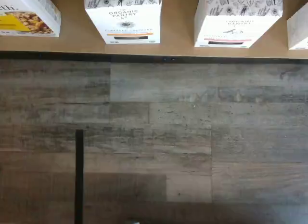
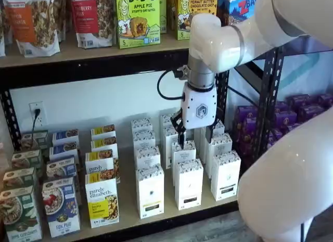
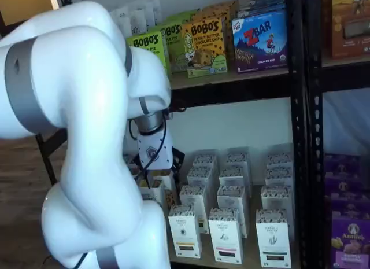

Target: Pick up the white box with a yellow strip in the middle, on the bottom shelf, the fourth box from the left

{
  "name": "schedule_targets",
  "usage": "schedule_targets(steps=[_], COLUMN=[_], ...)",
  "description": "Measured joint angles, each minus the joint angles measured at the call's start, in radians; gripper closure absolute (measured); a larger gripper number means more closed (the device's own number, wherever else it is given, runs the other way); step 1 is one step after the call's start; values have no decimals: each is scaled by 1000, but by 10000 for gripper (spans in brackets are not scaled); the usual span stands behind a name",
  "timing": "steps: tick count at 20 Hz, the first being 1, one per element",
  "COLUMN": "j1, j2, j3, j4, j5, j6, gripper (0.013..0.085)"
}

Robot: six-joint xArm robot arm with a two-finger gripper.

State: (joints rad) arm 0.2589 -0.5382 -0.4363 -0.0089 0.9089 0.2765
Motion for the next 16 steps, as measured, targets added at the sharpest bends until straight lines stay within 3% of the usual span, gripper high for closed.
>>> schedule_targets(steps=[16], j1=[4], j2=[267], j3=[1], j4=[-14], j5=[-287], j6=[14], gripper=[130])
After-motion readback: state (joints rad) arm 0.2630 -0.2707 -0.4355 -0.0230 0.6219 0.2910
